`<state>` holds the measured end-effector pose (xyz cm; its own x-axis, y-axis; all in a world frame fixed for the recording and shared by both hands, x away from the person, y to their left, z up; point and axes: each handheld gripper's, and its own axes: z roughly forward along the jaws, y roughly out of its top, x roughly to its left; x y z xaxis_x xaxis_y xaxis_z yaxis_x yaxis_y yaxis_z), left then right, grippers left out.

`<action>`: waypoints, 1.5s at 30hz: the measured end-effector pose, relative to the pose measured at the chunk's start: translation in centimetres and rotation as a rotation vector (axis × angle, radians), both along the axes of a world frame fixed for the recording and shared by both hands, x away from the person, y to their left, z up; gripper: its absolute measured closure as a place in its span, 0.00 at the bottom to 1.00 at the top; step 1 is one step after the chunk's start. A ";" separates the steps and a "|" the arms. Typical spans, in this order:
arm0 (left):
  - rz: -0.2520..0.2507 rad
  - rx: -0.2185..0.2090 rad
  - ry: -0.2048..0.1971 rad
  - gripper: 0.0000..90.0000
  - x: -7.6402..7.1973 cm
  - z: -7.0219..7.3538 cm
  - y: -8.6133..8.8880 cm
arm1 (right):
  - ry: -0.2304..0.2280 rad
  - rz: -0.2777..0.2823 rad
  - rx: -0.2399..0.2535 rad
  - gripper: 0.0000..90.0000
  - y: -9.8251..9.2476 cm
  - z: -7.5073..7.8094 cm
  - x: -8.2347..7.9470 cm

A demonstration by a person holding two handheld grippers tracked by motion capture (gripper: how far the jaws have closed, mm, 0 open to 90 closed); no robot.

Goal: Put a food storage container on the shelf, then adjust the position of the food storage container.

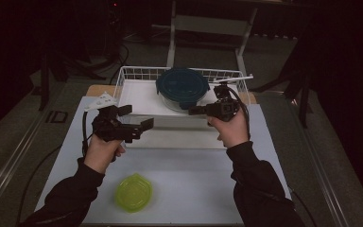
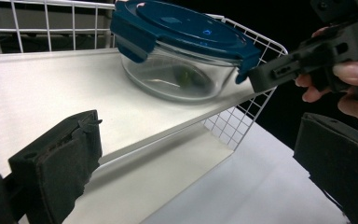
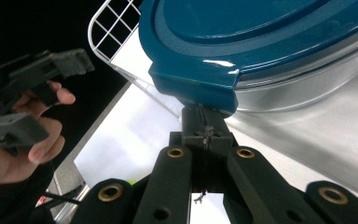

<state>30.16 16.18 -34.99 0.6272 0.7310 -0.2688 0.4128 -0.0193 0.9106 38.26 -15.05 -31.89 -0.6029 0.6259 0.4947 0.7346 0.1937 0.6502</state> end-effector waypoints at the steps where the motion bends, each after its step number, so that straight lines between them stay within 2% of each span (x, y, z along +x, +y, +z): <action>1: -0.001 0.003 0.001 0.00 -0.1 -0.1 0.1 | -0.001 -0.002 0.001 1.00 0.1 0.0 0.1; 6: 0.000 -0.001 0.000 0.00 -0.3 -0.4 0.2 | 0.002 -0.011 0.007 1.00 0.7 -0.1 0.5; 11: -0.022 0.005 -0.007 0.00 -0.5 -0.6 0.1 | -0.002 0.005 0.003 1.00 1.3 -0.1 0.4; 14: -0.031 0.008 -0.015 0.00 -0.6 -0.7 0.0 | -0.012 0.017 0.001 0.96 1.4 -0.1 0.2; 20: -0.078 -0.013 -0.038 0.00 -1.4 -1.2 0.3 | -0.061 0.056 0.014 0.70 1.2 -0.4 -1.5; 24: -0.133 -0.016 -0.062 0.00 -1.9 -1.4 0.2 | -0.121 0.063 0.018 0.44 1.0 -0.6 -2.5; 26: -0.167 0.010 -0.055 0.00 -2.3 -1.4 0.1 | -0.154 0.052 0.050 0.31 0.6 -0.7 -3.1; 27: -0.182 0.019 -0.052 0.00 -2.5 -1.3 0.1 | -0.165 0.066 0.055 0.24 0.4 -0.8 -3.4; 28: -0.181 0.031 -0.049 0.00 -2.6 -1.4 0.1 | -0.178 0.072 0.068 0.21 0.2 -0.9 -3.6; 31: -0.207 0.063 -0.046 0.00 -3.2 -1.5 -0.1 | -0.215 0.071 0.064 0.17 -0.4 -1.0 -4.4; 33: -0.218 0.068 -0.049 0.00 -3.5 -1.7 0.0 | -0.248 0.074 0.062 0.16 -0.8 -1.0 -5.0; 39: -0.206 0.105 -0.049 0.02 -4.4 -2.3 0.9 | -0.312 0.064 0.045 0.16 -2.5 -1.4 -6.8; 45: -0.190 0.124 -0.057 0.04 -5.1 -3.2 2.3 | -0.369 0.039 0.030 0.16 -4.5 -2.7 -8.6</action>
